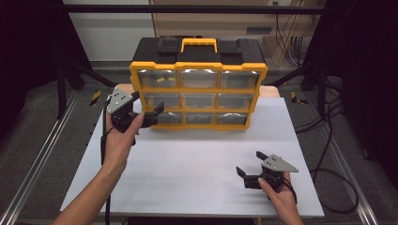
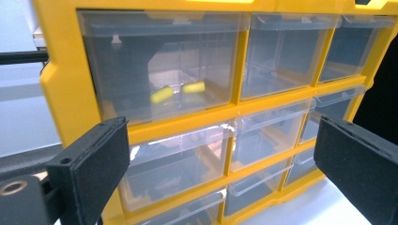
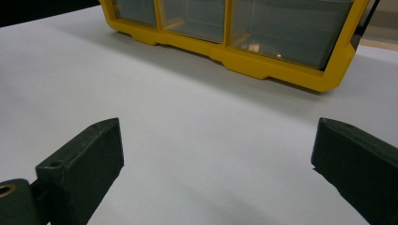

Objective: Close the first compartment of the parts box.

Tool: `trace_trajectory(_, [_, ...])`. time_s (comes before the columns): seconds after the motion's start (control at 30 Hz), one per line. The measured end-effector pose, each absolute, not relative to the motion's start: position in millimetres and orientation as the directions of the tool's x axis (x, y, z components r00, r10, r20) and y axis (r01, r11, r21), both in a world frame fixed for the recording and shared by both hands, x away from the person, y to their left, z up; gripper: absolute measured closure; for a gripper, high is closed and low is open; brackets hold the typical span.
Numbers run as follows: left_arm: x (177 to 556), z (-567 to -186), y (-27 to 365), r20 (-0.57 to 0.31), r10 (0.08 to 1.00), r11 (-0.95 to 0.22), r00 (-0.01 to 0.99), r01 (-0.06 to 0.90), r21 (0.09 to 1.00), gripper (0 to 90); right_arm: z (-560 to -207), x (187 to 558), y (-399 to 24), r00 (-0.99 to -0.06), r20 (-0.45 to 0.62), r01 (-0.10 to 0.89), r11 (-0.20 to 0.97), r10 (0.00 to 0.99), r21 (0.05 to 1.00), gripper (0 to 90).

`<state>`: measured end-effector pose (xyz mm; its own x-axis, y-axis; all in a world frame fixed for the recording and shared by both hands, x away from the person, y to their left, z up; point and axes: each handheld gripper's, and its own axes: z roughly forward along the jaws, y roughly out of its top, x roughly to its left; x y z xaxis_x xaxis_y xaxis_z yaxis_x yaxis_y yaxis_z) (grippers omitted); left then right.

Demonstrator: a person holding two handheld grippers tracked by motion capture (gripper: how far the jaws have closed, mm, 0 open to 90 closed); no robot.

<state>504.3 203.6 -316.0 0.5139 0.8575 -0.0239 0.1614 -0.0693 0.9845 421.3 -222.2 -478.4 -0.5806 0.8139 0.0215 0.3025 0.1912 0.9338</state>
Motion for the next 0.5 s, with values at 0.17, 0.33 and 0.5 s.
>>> trace_trajectory(0.17, [502.2, -321.5, 211.2, -0.018, 0.858, -0.073, 0.513, 0.157, 0.985, 3.8, -478.4, 420.8, -221.9, -0.582, 0.022, 0.303, 0.192, 0.813, 0.933, 3.2])
trace_trajectory(0.33, [499.7, -327.8, 219.0, -0.025, 0.860, -0.067, 0.510, 0.161, 0.985, 3.8, -478.6, 421.3, -222.4, -0.582, 0.019, 0.303, 0.196, 0.813, 0.933, 3.2])
trace_trajectory(0.5, [496.0, -338.5, 224.2, -0.014, 0.861, -0.084, 0.509, 0.169, 0.982, 3.9, -478.8, 421.3, -222.0, -0.583, 0.017, 0.302, 0.197, 0.812, 0.933, 3.2])
